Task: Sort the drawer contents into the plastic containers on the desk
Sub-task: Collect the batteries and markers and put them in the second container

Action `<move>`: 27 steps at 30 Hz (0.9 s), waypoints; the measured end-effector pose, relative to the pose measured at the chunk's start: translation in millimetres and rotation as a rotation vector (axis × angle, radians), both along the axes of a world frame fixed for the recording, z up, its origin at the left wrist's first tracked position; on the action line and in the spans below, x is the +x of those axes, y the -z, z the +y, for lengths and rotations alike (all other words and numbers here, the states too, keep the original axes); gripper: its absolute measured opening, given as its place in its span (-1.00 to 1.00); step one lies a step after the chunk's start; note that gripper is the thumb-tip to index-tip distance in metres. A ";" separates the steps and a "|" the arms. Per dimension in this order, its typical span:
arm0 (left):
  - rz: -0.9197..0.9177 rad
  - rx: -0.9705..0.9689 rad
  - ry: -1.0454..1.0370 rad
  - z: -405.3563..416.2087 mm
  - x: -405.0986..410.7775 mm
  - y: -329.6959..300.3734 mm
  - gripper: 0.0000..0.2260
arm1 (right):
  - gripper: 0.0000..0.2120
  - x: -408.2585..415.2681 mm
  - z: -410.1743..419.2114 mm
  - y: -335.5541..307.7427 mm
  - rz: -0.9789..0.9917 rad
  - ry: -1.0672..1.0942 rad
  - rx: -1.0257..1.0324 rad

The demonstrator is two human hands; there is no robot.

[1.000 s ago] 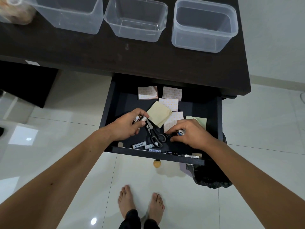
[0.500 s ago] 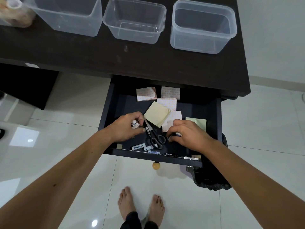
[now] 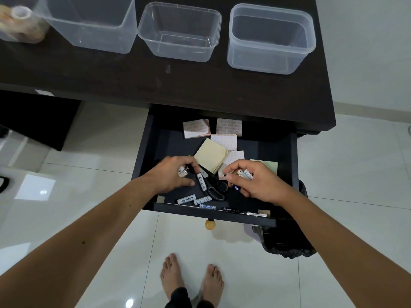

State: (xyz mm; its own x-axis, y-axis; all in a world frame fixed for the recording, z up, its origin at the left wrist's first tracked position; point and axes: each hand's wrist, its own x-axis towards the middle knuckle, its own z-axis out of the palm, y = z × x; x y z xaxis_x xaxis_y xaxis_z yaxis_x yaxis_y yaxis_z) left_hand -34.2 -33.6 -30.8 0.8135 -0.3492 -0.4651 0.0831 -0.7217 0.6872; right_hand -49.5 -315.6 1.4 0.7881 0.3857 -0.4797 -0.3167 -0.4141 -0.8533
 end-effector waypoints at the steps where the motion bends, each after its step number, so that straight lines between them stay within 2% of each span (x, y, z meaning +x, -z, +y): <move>1: -0.006 -0.005 0.021 0.0 0.1 -0.4 -0.65 | -0.89 0.0 -0.3 -0.4 0.026 0.014 0.031; 6: -0.034 -0.037 0.074 -3.1 0.3 -3.2 -0.55 | -0.82 0.5 -0.1 -1.7 0.088 0.069 0.126; 9: -0.012 -0.011 0.131 -3.8 2.0 -0.3 -0.57 | -0.79 1.5 -0.6 -1.8 0.143 0.068 0.156; 15: -0.049 0.124 0.198 -7.3 7.4 3.5 -0.77 | -0.76 3.4 9.6 5.0 0.135 -0.057 0.079; 17: -0.052 0.144 0.211 -7.7 8.0 4.3 -0.78 | -0.77 4.6 14.4 6.3 0.120 -0.099 0.034; 23: -0.002 0.030 0.135 1.1 4.8 7.3 -0.86 | -0.78 7.8 25.3 6.1 0.117 -0.206 -0.115; 27: 0.029 -0.015 0.065 2.6 2.0 5.0 -0.83 | -0.76 7.0 35.3 9.6 0.080 -0.278 -0.166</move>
State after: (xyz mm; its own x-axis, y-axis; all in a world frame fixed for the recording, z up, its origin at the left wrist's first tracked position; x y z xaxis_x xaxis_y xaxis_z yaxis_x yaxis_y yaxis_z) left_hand -32.3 -30.9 -35.8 0.7750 -0.4079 -0.4828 0.0566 -0.7160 0.6958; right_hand -42.5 -280.3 -8.2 0.6207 0.4922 -0.6103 -0.2356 -0.6253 -0.7440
